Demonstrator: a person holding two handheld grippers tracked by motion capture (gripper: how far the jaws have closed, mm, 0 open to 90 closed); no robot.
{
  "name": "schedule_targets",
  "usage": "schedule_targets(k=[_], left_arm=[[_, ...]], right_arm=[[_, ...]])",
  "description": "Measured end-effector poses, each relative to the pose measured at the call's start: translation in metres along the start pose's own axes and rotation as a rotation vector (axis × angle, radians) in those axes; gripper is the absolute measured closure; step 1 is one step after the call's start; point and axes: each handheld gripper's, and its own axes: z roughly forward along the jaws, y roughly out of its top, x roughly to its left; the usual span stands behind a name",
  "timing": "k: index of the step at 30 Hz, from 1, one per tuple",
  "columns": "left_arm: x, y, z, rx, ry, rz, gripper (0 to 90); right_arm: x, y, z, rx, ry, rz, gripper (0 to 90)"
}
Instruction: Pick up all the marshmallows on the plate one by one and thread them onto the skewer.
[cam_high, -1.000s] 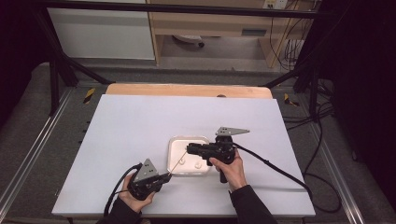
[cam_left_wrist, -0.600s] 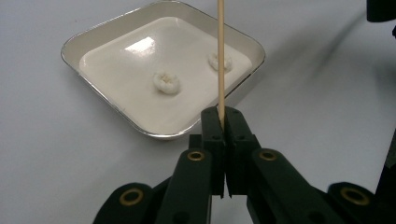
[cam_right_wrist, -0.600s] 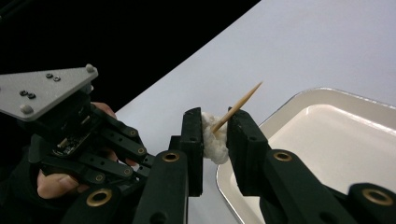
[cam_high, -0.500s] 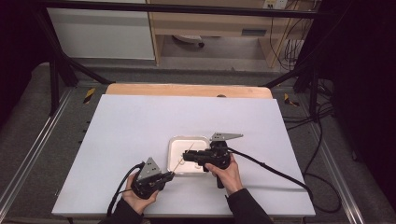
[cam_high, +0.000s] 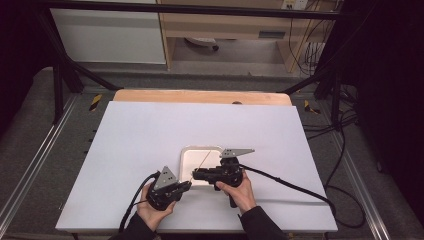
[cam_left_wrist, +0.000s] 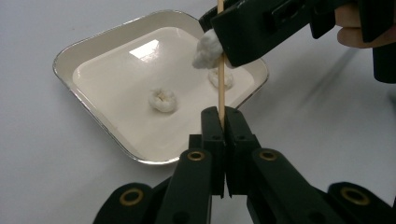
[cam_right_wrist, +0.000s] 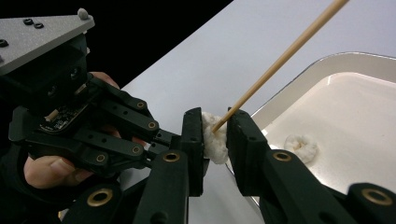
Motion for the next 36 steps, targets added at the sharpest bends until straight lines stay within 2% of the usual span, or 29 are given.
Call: schedule_targets(k=[9,14,19,24,27,31,36], left_arm=[[0.000,-0.001,0.001,0.003,-0.002,0.000,88.4],[0.002,-0.002,-0.002,0.005,0.003,-0.003,88.4],[0.005,-0.003,-0.005,0.013,0.014,0.000,88.4],[0.009,-0.005,-0.008,0.027,0.021,-0.003,88.3],[0.011,-0.006,-0.009,0.036,0.022,-0.002,88.3],[0.012,-0.007,-0.010,0.046,0.025,-0.002,88.3],[0.014,-0.008,-0.010,0.060,0.022,-0.006,88.3]], right_arm=[[0.001,-0.003,0.001,0.010,-0.008,-0.016,75.2],[0.003,0.001,-0.005,0.000,-0.056,-0.051,59.0],[0.004,0.007,-0.015,-0.012,-0.132,-0.115,40.2],[0.001,0.010,-0.019,0.013,-0.228,-0.174,22.4],[-0.002,0.010,-0.019,0.039,-0.266,-0.200,17.5],[-0.007,0.006,-0.016,0.094,-0.312,-0.231,16.5],[-0.015,-0.002,-0.008,0.170,-0.351,-0.265,23.3]])
